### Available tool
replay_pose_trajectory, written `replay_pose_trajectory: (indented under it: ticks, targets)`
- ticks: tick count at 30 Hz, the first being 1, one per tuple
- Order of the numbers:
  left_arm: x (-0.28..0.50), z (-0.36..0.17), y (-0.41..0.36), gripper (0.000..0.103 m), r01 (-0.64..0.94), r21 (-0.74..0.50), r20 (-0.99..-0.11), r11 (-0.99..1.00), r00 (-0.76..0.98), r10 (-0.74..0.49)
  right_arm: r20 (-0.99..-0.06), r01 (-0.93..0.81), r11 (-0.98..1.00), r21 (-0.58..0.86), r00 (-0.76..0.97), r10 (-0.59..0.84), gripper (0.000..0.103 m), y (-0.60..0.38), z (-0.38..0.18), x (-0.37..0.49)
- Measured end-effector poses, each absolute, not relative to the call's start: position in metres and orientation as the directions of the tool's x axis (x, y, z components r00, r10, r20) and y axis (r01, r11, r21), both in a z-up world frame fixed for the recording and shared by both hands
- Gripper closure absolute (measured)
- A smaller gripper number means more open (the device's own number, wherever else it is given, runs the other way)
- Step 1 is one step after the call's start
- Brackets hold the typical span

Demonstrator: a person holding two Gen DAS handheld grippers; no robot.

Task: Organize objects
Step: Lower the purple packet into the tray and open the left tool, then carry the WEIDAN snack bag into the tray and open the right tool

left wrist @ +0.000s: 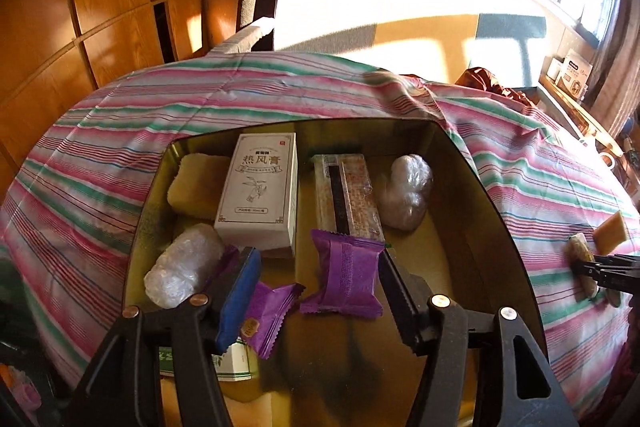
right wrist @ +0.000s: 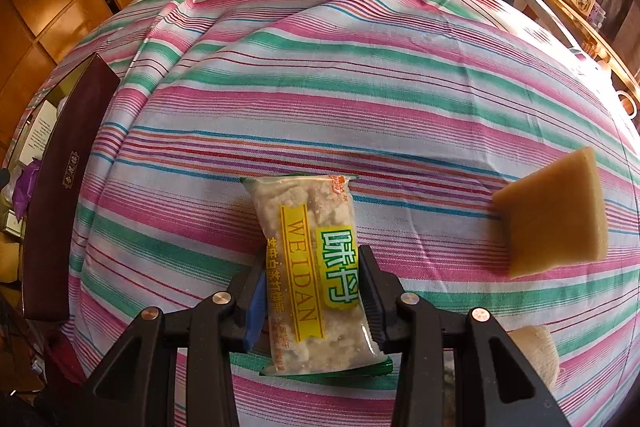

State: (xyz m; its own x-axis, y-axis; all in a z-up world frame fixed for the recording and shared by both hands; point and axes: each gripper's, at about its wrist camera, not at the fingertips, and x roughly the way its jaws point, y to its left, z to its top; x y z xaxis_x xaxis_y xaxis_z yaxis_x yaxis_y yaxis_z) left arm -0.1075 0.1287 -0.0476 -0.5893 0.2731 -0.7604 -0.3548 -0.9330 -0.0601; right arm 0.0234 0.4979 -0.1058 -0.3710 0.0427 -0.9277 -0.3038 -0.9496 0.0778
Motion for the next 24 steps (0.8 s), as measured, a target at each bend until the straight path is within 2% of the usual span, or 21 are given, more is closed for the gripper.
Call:
replay_pose_trajectory:
  ticks: [11, 19, 24]
  targets:
    - [-0.063, -0.009, 0.119, 0.037, -0.366, -0.034, -0.675, -0.93, -0.678, 0.291, -0.926, -0.307, -0.95, 0.051, -0.371, 0.07, 0.063, 0.494, -0.106, 0.021]
    - [-0.05, -0.01, 0.108, 0.036, -0.37, -0.044, -0.674, -0.928, -0.674, 0.301, -0.933, -0.356, -0.933, 0.057, -0.352, 0.077, 0.063, 0.486, -0.102, 0.018]
    - [-0.049, -0.015, 0.1, 0.036, -0.361, -0.062, -0.679, -0.931, -0.668, 0.304, -0.907, -0.332, -0.937, 0.103, -0.418, 0.048, 0.063, 0.458, -0.078, 0.015]
